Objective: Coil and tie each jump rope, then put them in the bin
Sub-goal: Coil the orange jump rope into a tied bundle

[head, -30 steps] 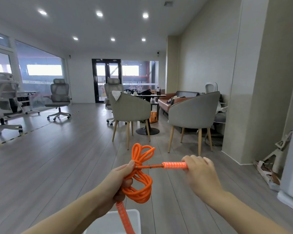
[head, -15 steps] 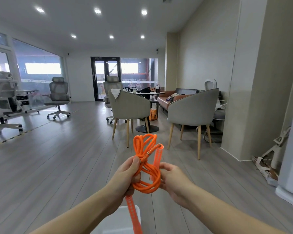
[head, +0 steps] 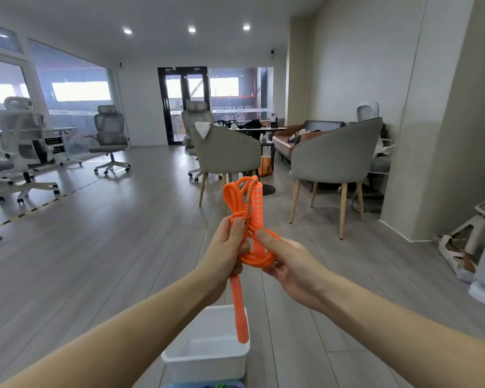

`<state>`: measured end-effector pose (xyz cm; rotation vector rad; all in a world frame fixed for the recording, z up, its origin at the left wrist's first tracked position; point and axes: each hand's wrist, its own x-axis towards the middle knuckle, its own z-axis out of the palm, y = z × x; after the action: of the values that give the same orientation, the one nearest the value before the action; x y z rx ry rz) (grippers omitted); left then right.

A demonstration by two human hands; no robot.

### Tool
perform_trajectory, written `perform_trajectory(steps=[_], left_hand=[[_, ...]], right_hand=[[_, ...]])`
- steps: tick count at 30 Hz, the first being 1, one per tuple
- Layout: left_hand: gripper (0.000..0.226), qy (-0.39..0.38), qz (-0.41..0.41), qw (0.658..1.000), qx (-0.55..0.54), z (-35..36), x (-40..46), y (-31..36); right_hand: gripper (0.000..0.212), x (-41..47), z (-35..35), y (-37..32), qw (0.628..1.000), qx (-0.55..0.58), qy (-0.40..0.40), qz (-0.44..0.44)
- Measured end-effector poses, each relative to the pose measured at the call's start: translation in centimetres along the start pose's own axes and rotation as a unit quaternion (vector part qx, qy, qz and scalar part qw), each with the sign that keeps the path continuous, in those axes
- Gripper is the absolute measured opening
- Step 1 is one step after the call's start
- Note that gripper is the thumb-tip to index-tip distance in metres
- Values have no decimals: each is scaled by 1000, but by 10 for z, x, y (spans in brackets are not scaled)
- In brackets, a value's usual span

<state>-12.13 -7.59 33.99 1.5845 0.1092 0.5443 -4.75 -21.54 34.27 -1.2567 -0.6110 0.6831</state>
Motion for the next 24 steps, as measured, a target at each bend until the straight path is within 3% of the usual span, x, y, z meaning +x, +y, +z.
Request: perform_trajectory(steps=[2,6,8,11,14,16,24], left_hand=[[45,15,10,1000,22,3,0,0],[31,20,16,999,46,4,-2,-2],[24,24,11,998,54,3,-1,-3],[33,20,7,999,49,5,0,1],[18,18,8,1000,25,10,0,4],[21,30,4,1000,5,15,-1,5],[28,106,-6,989,-103,30,3,6]], right_hand=[[50,2,2,5,1000,-13,13,-13],[20,6,-1,14,997,-13,76,-9],[21,8,0,15,995,-2,98,1],[30,12,7,17,991,9,131,15],[35,17,12,18,986,40,158,23],[36,18,14,16,980,73,181,36],[23,15,21,0,965,154,182,107]])
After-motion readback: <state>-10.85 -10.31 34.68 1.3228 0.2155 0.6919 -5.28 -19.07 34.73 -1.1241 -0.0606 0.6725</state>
